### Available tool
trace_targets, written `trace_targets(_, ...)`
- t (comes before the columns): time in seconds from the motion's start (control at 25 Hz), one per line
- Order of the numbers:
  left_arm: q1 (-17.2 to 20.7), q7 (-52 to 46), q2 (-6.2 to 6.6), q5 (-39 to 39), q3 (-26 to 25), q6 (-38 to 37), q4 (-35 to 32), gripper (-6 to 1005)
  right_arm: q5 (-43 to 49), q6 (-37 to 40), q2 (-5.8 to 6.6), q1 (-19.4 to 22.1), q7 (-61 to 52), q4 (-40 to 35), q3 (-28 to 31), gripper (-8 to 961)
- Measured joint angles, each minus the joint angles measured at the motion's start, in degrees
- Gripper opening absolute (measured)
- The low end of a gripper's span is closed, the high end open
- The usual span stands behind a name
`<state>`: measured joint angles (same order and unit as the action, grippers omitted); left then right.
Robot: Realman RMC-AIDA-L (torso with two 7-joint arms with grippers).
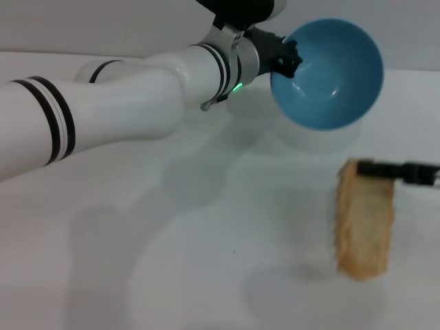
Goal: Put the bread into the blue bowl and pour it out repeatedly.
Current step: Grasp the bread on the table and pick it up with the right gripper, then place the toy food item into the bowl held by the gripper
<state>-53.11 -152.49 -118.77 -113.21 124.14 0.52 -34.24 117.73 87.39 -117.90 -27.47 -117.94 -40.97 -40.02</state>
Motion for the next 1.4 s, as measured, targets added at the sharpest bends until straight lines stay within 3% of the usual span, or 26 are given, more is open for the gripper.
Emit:
trace_targets(0.24, -0.7, 0.0, -0.09, 0.0, -0.6, -6.3, -0.3, -1, -0.9, 1.4, 1.11, -0.3, 0.1, -9.8, 6.3, 159)
trace_targets(0.4, -2.3, 0.0, -0.15, 0.0, -1.8, -12.5, -0.4, -1, -1.4, 1.5, 1.72, -1.9, 1.1, -10.9, 9.2, 156)
trace_targets(0.64, -3.7, -1.2, -0.26, 0.0, -2.4, -19.3, -1.9, -2, -2.3, -0.5, 1.46, -3.6, 1.6, -10.6, 9.8, 151)
trace_targets(0.76, -3.8, -1.3, -0.22, 0.0, -2.3, -20.9, -2.8, -2, -5.1, -3.7, 1.16, -4.0, 3.1, -9.1, 10.0, 149)
trace_targets(1.04, -2.4, -1.8, -0.27, 0.2, -2.0, -22.1, -5.1, -1, -11.2, -8.1, 1.26, -6.2, 9.4, 1.9, 8.7, 143)
trace_targets(1.4, -2.0, -2.1, -0.32, 0.5, -2.0, -21.9, -5.0, -1, -10.1, -12.5, 0.55, -5.4, 9.3, 3.9, 5.6, 149)
